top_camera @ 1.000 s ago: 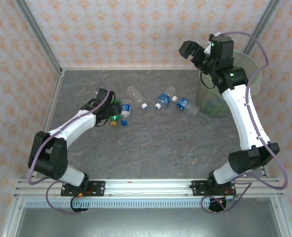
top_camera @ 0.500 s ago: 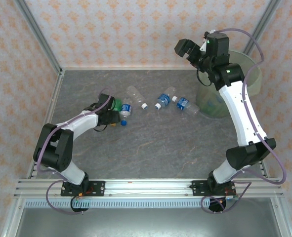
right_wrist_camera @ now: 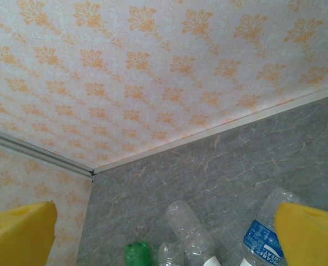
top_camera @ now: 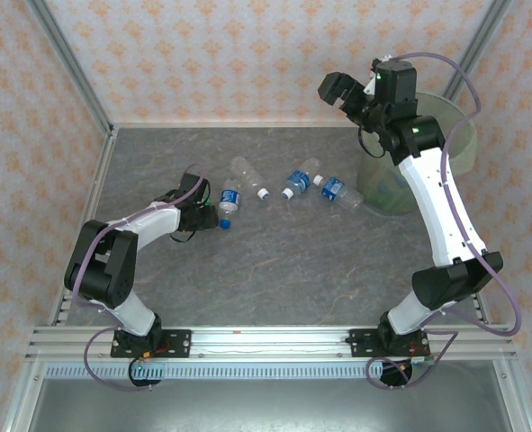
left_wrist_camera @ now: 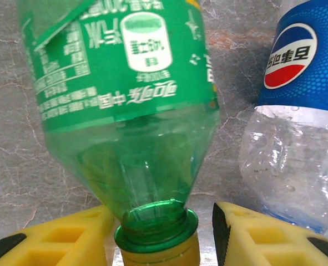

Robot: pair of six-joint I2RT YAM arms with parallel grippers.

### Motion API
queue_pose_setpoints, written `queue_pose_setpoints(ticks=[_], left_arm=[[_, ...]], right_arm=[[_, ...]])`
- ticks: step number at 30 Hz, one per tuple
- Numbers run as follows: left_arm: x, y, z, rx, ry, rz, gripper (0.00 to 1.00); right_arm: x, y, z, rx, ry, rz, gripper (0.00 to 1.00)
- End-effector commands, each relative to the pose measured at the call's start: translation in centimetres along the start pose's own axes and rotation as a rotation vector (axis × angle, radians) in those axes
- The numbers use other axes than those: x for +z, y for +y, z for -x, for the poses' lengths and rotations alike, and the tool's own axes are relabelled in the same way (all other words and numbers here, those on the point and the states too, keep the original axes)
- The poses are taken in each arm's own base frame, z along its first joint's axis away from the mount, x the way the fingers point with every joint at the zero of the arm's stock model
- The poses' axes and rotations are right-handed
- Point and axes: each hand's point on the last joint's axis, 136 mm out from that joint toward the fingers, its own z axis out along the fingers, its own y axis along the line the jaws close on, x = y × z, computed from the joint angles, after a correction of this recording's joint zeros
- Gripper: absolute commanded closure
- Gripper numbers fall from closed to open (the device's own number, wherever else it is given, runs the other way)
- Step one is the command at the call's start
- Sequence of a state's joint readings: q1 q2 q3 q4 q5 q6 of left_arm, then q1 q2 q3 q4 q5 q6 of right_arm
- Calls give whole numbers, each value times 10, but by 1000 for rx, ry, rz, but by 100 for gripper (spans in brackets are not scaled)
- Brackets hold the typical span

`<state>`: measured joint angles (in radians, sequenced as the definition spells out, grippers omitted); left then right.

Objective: Put the plastic bottles in the bin

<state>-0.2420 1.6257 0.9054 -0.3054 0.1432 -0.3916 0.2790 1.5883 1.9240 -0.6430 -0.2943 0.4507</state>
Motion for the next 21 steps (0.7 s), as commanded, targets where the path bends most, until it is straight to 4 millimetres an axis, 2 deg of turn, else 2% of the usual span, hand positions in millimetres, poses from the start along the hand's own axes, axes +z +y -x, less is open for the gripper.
queue_pose_setpoints(ticks=[1, 13, 16, 21], left_arm=[[3, 5, -2, 3, -2, 9, 51], [6, 7, 1, -4, -9, 25, 57], [7, 9, 0, -9, -8, 33, 67], [-5, 10, 6, -10, -47, 36, 75]], right_arm=[[-12, 1, 2, -13, -27, -2, 0], [-14, -1, -2, -9, -23, 2, 0], [-13, 1, -2, -5, -21, 8, 0], [-14, 4, 0, -1, -21, 20, 0]])
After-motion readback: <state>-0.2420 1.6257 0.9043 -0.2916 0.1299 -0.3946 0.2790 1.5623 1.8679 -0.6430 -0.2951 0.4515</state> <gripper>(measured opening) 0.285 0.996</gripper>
